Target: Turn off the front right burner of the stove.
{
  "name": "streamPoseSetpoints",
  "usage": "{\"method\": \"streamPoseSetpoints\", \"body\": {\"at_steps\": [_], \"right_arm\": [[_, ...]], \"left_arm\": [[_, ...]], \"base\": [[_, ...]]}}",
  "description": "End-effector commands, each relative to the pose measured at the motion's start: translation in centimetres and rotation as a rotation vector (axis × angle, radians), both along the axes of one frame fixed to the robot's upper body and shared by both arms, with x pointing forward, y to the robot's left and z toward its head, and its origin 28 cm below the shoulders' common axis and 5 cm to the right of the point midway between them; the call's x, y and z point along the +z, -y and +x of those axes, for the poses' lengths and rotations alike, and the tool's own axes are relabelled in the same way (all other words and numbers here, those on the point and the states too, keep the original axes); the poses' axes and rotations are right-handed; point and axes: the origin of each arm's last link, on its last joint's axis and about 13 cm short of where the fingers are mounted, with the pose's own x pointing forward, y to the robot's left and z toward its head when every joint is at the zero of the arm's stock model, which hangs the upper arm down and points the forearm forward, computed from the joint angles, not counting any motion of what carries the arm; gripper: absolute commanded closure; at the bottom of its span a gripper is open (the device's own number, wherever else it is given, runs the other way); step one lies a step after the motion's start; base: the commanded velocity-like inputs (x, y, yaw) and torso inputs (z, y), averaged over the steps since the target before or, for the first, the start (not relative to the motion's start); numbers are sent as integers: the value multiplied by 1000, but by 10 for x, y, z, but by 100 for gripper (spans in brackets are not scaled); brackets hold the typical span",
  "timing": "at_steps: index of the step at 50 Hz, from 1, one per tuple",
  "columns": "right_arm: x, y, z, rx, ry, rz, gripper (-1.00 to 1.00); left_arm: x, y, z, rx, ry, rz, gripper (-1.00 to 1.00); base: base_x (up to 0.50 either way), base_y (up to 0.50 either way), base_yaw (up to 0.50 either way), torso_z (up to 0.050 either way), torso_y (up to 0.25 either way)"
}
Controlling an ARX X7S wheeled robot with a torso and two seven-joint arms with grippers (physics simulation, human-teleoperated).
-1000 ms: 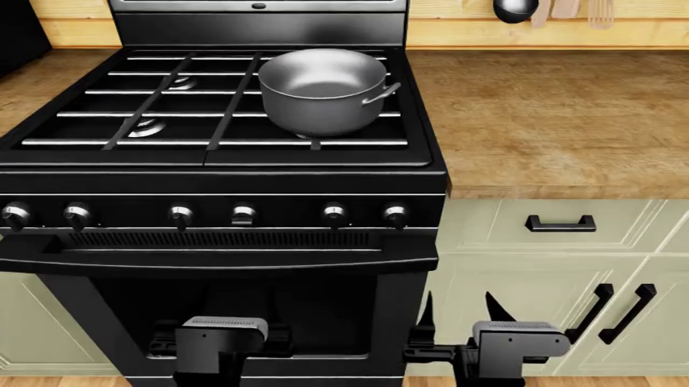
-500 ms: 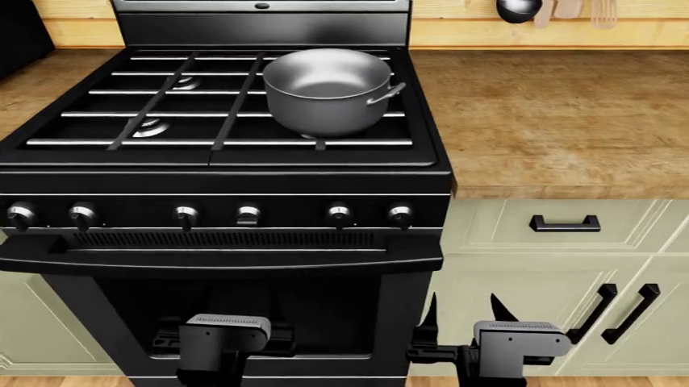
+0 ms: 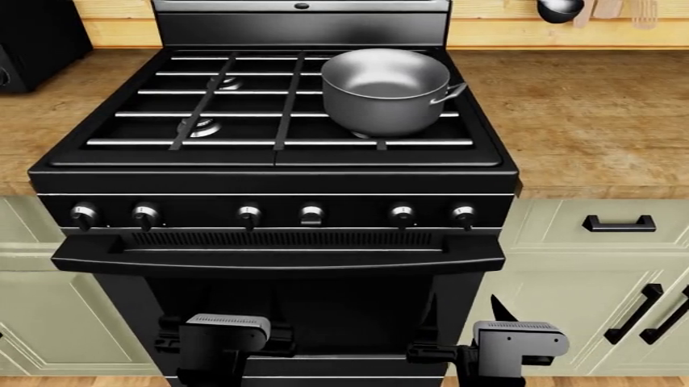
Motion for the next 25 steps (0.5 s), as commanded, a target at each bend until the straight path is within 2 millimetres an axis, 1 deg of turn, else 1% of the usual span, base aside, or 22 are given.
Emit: {"method": "streamPoseSetpoints", "body": {"at_steps": [1,6,11,25], "right_arm": [[1,1,0,-12,-3,10,-100],[0,1,0,-10,-2,6,-100],[0,0,0,-9,-3,5,-100],[1,0,0,-11,-4,8,-100]], "left_arm": [[-10,-1,4,0,-3,-3,-100],[-13,-2,4,1,-3,-5,-100],[-7,-1,1,1,-2,-6,-100],[-5,0,1,-2,-6,-3,-100]], "base": [[0,152,0,0,0],[0,0,0,0,0],[0,0,0,0,0],[0,0,0,0,0]]}}
